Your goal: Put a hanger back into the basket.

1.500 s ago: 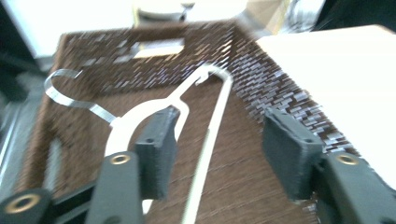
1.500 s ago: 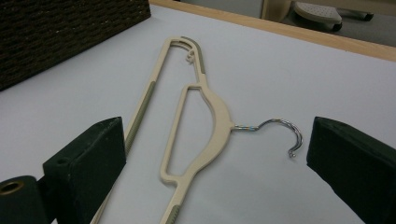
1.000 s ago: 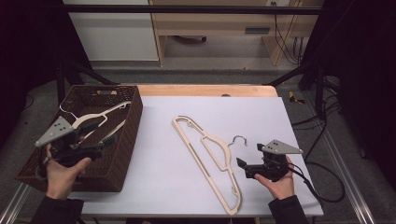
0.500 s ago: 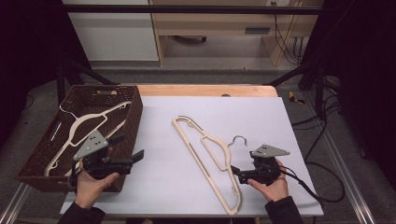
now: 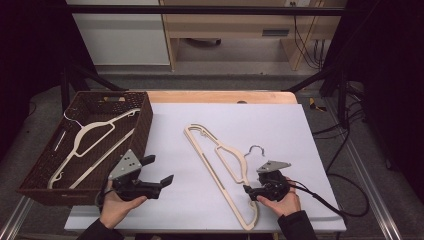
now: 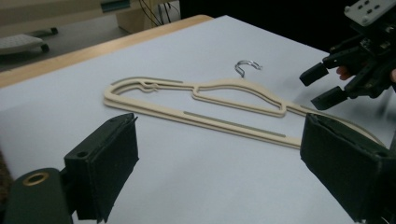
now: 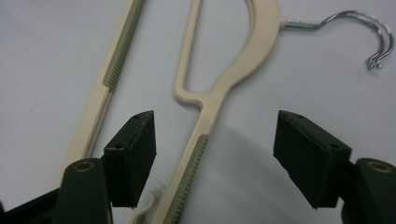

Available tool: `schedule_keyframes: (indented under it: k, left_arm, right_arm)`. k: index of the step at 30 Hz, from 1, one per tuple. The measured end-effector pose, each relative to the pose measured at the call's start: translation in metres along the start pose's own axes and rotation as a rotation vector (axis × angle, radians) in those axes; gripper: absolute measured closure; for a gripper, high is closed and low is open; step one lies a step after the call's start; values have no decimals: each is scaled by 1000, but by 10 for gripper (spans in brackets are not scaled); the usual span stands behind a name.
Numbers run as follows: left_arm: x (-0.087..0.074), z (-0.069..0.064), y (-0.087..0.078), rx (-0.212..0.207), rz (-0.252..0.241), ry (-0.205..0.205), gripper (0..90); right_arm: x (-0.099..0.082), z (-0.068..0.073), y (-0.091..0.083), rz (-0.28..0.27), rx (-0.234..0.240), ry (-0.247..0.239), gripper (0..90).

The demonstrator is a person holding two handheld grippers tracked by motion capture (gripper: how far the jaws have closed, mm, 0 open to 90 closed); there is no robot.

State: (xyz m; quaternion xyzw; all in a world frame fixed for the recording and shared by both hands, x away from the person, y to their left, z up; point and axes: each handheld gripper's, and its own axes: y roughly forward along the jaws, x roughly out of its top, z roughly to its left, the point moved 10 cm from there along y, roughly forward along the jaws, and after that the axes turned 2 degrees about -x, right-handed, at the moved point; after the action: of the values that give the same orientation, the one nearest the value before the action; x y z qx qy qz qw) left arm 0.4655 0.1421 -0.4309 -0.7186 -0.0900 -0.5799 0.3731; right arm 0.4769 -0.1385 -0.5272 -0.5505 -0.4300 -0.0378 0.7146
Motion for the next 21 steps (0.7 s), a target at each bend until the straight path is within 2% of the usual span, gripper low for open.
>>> schedule_keyframes:
  k: [2,3,5,10,11,12,13,15,16,21]
  left_arm:
    - [-4,-3,5,-8,15,10,106]
    - [-5,-4,7,-14,18,12,106]
    - [-8,-5,10,-16,30,15,106]
    - [-14,-2,14,-13,50,5,106]
    - [-15,-3,14,-14,51,5,107]
    - [-15,-3,15,-15,51,6,106]
    - [-16,-3,15,-15,55,8,107]
    - [-17,-3,16,-16,60,10,107]
    - [-17,-3,16,-14,62,10,107]
    - [-18,-3,16,-13,64,12,110]
  right_arm:
    - [-3,1,4,22,4,14,357]
    - [-4,3,5,31,14,41,377]
    - [-8,3,9,59,12,62,427]
    - [-13,5,14,98,29,61,547]
    - [-12,7,14,91,39,79,573]
    - [-13,4,14,97,20,80,592]
    - [-12,6,14,95,40,98,612]
    - [-13,4,14,101,32,98,680]
    - [-13,6,14,107,48,114,723]
    - [-12,5,12,113,73,184,752]
